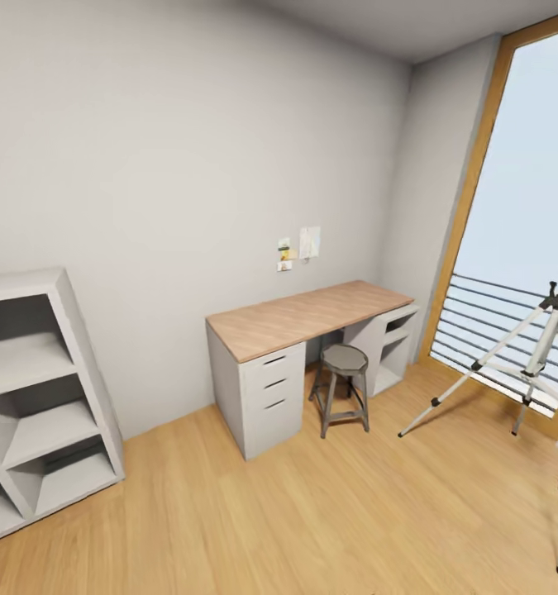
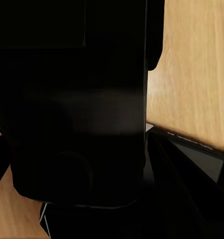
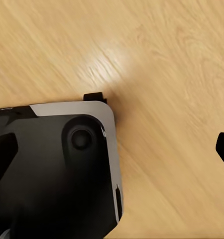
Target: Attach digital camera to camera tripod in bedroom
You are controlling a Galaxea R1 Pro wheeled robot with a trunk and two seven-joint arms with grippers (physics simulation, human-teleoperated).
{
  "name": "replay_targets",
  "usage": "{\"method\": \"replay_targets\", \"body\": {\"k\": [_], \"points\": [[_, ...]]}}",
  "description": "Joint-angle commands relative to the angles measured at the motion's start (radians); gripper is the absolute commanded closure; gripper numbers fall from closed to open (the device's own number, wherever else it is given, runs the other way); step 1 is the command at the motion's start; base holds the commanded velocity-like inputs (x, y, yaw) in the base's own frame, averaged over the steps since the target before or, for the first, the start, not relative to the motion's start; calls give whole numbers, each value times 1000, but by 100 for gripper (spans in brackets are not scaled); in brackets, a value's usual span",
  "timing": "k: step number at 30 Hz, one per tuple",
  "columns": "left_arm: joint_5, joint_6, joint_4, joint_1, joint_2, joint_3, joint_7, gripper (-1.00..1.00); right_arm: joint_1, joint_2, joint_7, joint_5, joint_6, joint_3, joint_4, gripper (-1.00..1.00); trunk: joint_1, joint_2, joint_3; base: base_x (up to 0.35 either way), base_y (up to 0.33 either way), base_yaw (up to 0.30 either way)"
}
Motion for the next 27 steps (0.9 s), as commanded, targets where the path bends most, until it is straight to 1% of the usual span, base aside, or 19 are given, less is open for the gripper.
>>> {"method": "replay_targets", "body": {"k": [1,3,9,17,22,27], "points": [[6,-1,0,-1,-1,-9,0,100,-1,0,2,8,-5,-8,3,-100,1,-2,-2,139,0,-294],[5,-1,0,0,-4,-9,-1,100,-1,0,2,8,-5,-8,3,-100,1,-2,-2,189,0,-294],[0,1,0,-1,-22,-10,-2,100,-2,3,1,9,-6,-8,3,-100,1,-2,-2,280,0,-294],[-1,3,0,-1,-27,-10,-2,100,-2,2,1,9,-7,-8,3,-100,1,-2,-2,318,0,-294],[-2,4,0,-1,-27,-10,-3,100,-2,-1,1,12,-5,-4,2,-100,1,-2,-2,323,0,-64],[-2,8,0,-1,-27,-10,-3,100,-2,5,1,14,-2,0,2,-100,1,-2,-2,323,0,-5]]}}
